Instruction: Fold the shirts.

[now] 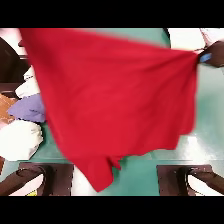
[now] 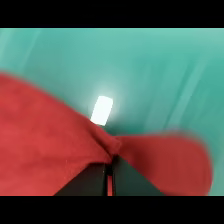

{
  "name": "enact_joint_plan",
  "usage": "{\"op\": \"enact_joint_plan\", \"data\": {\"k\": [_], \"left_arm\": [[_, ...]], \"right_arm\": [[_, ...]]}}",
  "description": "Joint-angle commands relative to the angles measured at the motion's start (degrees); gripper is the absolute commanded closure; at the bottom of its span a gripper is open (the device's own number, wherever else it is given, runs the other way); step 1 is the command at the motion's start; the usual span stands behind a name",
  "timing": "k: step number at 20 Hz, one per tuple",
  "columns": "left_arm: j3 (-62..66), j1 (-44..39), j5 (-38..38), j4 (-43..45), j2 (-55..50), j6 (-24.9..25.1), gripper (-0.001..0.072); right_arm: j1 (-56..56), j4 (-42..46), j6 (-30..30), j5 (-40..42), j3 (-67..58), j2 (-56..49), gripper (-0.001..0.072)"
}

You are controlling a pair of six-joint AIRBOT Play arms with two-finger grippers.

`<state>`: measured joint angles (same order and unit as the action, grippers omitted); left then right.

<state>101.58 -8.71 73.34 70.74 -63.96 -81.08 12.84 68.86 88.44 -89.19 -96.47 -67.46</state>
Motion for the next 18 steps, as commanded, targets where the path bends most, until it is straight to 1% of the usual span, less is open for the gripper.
{"op": "enact_joint_plan", "data": {"k": [1, 2, 4, 6, 8, 9, 10, 11, 12, 13, 15, 16, 18], "left_arm": [[-11.9, 0.1, -4.1, 1.7, -12.4, 0.7, 0.0683], [-13.9, 0.1, -8.7, 2.6, -16.8, 0.7, 0.0683], [-13.8, 0.1, -14.6, 3.0, -24.9, 0.5, 0.0683], [-11.5, 0.1, -17.9, 3.0, -30.4, 0.5, 0.0683], [-9.2, 0.1, -19.3, 3.0, -32.9, 0.1, 0.0681], [-8.7, 0.1, -19.9, 3.0, -32.9, 0.1, 0.0490], [-7.5, 0.1, -19.4, 3.0, -32.9, 0.0, 0.0191], [-5.9, 0.3, -17.5, 3.0, -32.9, 0.0, 0.0144], [-3.7, 1.0, -14.1, 2.8, -32.9, 0.0, 0.0165], [-1.4, 2.2, -9.9, 2.6, -32.7, 0.0, 0.0165], [-0.3, 5.3, -1.0, 0.9, -31.0, -1.5, 0.0165], [-2.1, 6.8, 1.6, 0.2, -29.3, -1.5, 0.0165], [-10.5, 8.5, 2.7, -0.1, -24.1, -1.4, 0.0165]], "right_arm": [[-1.3, -1.4, -1.8, 3.4, 9.9, -10.9, 0.0694], [-1.8, -1.4, -2.6, 6.5, 11.1, -13.8, 0.0694], [-2.7, -1.9, -3.5, 11.7, 11.1, -19.5, 0.0694], [-2.8, -1.8, -3.5, 13.2, 7.9, -24.4, 0.0694], [-2.8, -1.9, -3.5, 13.2, 2.5, -28.6, 0.0694], [-2.6, -1.9, -3.5, 12.9, -0.2, -30.1, 0.0663], [-2.7, -1.9, -3.4, 12.2, -2.6, -31.3, 0.0472], [-2.7, -2.0, -3.4, 11.4, -5.0, -32.1, 0.0358], [-2.8, -2.0, -3.5, 10.4, -6.7, -32.2, 0.0357], [-3.1, -1.9, -3.6, 8.8, -7.7, -31.6, 0.0358], [-4.4, -3.1, -6.0, 4.9, -7.4, -28.9, 0.0358], [-5.3, -5.0, -7.3, 3.8, -5.6, -26.7, 0.0358], [-7.5, -10.0, -9.6, 3.5, 1.7, -20.5, 0.0359]]}}
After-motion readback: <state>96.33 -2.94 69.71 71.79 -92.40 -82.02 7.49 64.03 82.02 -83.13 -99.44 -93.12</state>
